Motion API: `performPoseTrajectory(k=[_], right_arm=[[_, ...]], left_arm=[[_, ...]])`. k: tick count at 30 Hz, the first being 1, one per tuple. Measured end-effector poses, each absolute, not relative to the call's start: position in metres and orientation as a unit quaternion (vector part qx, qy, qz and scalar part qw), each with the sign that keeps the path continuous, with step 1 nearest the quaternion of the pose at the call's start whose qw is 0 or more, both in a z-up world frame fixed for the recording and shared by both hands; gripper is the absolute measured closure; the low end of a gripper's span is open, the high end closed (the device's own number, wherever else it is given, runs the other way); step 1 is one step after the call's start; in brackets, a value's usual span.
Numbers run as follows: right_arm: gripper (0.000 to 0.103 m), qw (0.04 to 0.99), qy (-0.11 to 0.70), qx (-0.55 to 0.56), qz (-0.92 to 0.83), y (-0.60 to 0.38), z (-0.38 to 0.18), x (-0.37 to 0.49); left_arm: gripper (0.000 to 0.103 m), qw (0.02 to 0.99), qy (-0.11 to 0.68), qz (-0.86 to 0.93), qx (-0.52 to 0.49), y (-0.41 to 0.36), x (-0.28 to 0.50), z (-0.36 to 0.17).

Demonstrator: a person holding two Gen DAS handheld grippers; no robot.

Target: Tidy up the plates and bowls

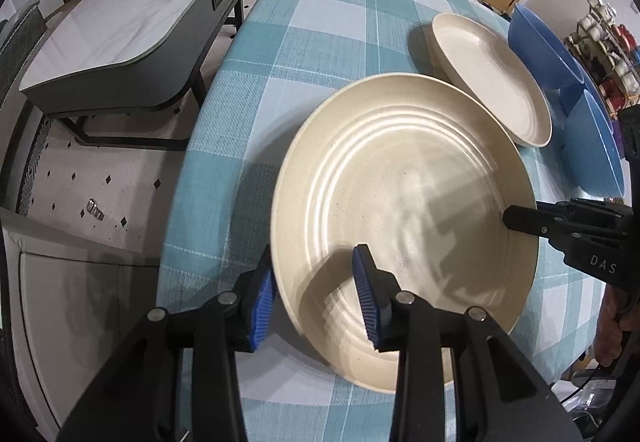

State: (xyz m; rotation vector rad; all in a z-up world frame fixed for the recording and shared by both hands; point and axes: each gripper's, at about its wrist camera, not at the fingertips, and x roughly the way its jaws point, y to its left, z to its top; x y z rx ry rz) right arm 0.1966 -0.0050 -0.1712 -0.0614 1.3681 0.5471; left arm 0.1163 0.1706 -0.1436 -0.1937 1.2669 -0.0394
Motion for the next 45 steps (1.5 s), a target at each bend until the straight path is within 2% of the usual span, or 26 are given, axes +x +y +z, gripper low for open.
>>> performPoseTrajectory(k=[6, 11, 21, 24, 25, 26, 27, 28, 30, 33, 34, 35, 38, 45], right_arm=[[0.087, 0.742, 0.621, -0.03, 0.251, -0.001, -0.17, 0.192], [0.086, 0.772, 0.587, -0.053, 0.239, -0.001, -0.159, 0.182], [0.084, 0.838, 0.49, -0.035, 0.236, -0.021, -0.109, 0.159], [0.076, 0.856, 0.461, -0.007, 0.234, -0.034, -0.095, 0.148], [0.067, 0.864, 0.448, 0.001, 0.229, -0.041, -0.088, 0.145], [0.052, 0.871, 0.438, 0.004, 0.223, -0.044, -0.085, 0.142], [0.046, 0.879, 0.427, 0.005, 0.213, -0.052, -0.079, 0.14], [0.04, 0.888, 0.413, 0.005, 0.202, -0.057, -0.074, 0.136], [0.038, 0.902, 0.388, 0.004, 0.192, -0.062, -0.063, 0.13], [0.027, 0.92, 0.349, 0.002, 0.178, -0.073, -0.049, 0.118], [0.017, 0.925, 0.337, 0.0, 0.174, -0.076, -0.046, 0.114], [0.013, 0.93, 0.325, -0.007, 0.171, -0.078, -0.043, 0.11], [0.01, 0.939, 0.3, -0.033, 0.163, -0.081, -0.042, 0.102], [0.008, 0.945, 0.295, 0.003, 0.139, -0.1, -0.046, 0.109]], left_arm=[[0.066, 0.803, 0.589, -0.021, -0.092, 0.172, 0.115, -0.144], [0.063, 0.819, 0.568, 0.001, -0.083, 0.174, 0.11, -0.132], [0.057, 0.875, 0.477, 0.016, -0.077, 0.161, 0.089, -0.077], [0.055, 0.89, 0.45, 0.001, -0.072, 0.144, 0.086, -0.061], [0.051, 0.892, 0.445, -0.002, -0.071, 0.14, 0.086, -0.059], [0.049, 0.896, 0.439, -0.007, -0.071, 0.135, 0.087, -0.056], [0.04, 0.899, 0.433, -0.01, -0.068, 0.13, 0.088, -0.055], [0.027, 0.901, 0.428, -0.009, -0.065, 0.126, 0.091, -0.055], [0.014, 0.907, 0.417, 0.001, -0.059, 0.121, 0.094, -0.053], [0.012, 0.916, 0.397, 0.0, -0.061, 0.115, 0.096, -0.048], [0.008, 0.916, 0.396, -0.003, -0.059, 0.112, 0.099, -0.047], [0.005, 0.916, 0.397, -0.004, -0.057, 0.111, 0.1, -0.047], [0.003, 0.915, 0.401, 0.009, -0.048, 0.106, 0.108, -0.049], [0.003, 0.914, 0.405, 0.023, -0.025, 0.094, 0.125, -0.05]])
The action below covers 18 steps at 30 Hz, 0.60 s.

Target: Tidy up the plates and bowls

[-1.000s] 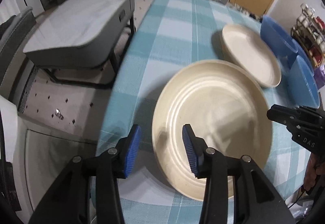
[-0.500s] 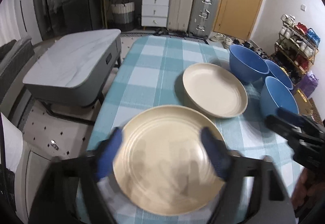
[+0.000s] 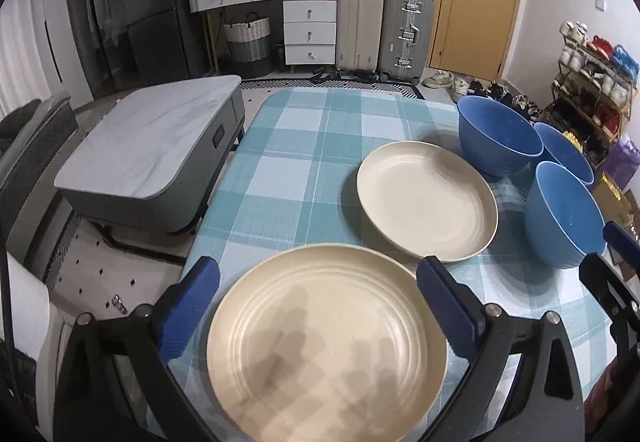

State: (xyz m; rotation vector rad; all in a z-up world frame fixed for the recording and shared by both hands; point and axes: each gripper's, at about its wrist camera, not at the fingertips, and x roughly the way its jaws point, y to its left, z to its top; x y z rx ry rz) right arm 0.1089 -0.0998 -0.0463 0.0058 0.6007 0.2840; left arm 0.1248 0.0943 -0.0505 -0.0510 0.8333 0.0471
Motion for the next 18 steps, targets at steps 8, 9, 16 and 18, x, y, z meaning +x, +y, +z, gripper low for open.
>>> performPoseTrajectory(k=[8, 9, 16, 18], right_arm=[[0.0, 0.96, 0.251, 0.015, 0.124, -0.11, -0.027, 0.122], [0.001, 0.959, 0.25, 0.019, 0.129, -0.111, -0.025, 0.126], [0.001, 0.95, 0.283, 0.032, 0.132, -0.11, -0.032, 0.153], [0.001, 0.945, 0.294, 0.029, 0.142, -0.106, -0.036, 0.159]], left_arm=[[0.003, 0.91, 0.412, 0.001, -0.03, 0.087, 0.156, -0.048], [0.003, 0.91, 0.414, -0.002, -0.03, 0.086, 0.16, -0.048], [0.002, 0.905, 0.425, -0.002, -0.002, 0.077, 0.194, -0.052], [0.002, 0.898, 0.44, 0.005, 0.001, 0.079, 0.209, -0.056]])
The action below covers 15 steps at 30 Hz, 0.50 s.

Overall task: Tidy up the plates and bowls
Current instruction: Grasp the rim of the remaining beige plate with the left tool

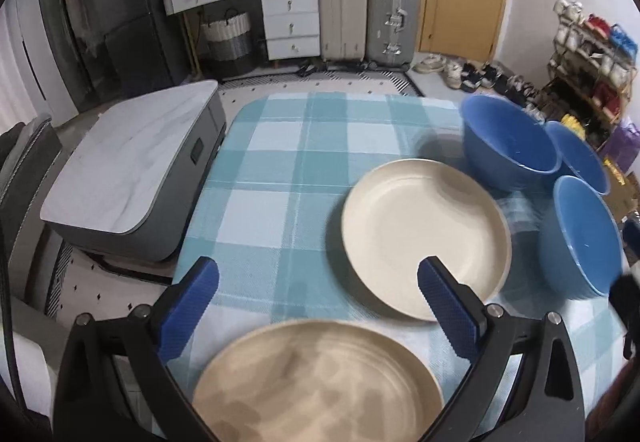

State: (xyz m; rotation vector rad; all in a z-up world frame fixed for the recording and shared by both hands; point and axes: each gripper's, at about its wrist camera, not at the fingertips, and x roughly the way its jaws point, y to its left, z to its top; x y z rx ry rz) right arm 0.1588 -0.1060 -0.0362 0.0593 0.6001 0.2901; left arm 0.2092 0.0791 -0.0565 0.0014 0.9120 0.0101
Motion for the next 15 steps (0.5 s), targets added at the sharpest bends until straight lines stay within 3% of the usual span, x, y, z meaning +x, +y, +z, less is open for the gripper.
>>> performPoseTrajectory(k=[9, 15], right_arm=[[0.001, 0.927, 0.331, 0.043, 0.172, -0.094, -0.056, 0.184], [0.001, 0.922, 0.349, 0.046, 0.162, -0.092, -0.068, 0.197]], left_arm=[[0.003, 0.839, 0.543, -0.016, -0.01, 0.082, 0.274, -0.102], [0.003, 0.82, 0.571, -0.031, -0.015, 0.077, 0.294, -0.12]])
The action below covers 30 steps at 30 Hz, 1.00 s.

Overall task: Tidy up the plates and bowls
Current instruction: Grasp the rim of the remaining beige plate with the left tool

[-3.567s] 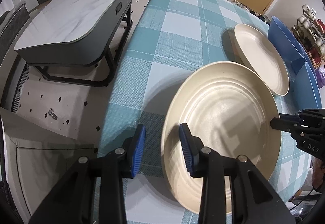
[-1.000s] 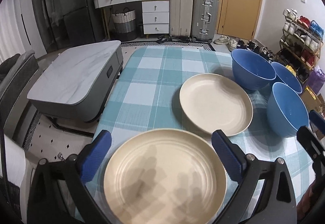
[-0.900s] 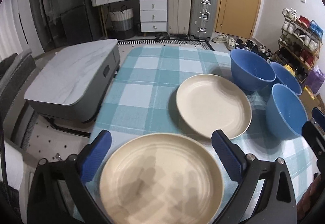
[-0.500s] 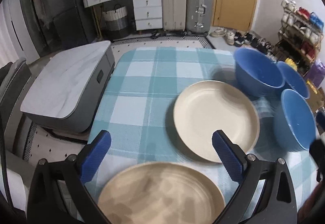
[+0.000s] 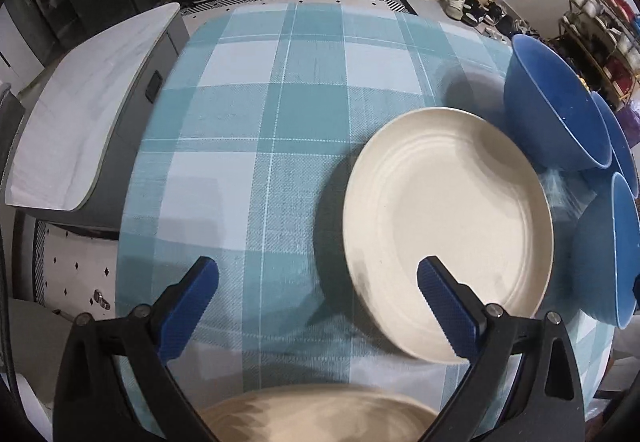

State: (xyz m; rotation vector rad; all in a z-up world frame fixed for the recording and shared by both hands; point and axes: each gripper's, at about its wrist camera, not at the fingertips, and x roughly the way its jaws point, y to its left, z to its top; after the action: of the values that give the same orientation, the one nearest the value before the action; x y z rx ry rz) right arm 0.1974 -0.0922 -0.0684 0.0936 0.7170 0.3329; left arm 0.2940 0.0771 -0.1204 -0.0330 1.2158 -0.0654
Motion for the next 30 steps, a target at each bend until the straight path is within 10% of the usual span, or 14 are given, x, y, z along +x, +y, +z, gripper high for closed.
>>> performPoseTrajectory(k=[12, 19, 30], right_arm=[[0.001, 0.919, 0.364, 0.024, 0.15, -0.084, -0.081, 0.205], [0.001, 0.919, 0.363, 0.02, 0.154, -0.081, -0.081, 0.203], [0.001, 0.915, 0.375, 0.016, 0.146, -0.078, -0.085, 0.21]], left_arm=[[0.02, 0.812, 0.577, -0.085, -0.021, 0.075, 0.308, -0.129], [0.086, 0.791, 0.601, -0.11, -0.029, 0.077, 0.312, -0.142], [0.089, 0.788, 0.603, -0.118, -0.025, 0.079, 0.309, -0.14]])
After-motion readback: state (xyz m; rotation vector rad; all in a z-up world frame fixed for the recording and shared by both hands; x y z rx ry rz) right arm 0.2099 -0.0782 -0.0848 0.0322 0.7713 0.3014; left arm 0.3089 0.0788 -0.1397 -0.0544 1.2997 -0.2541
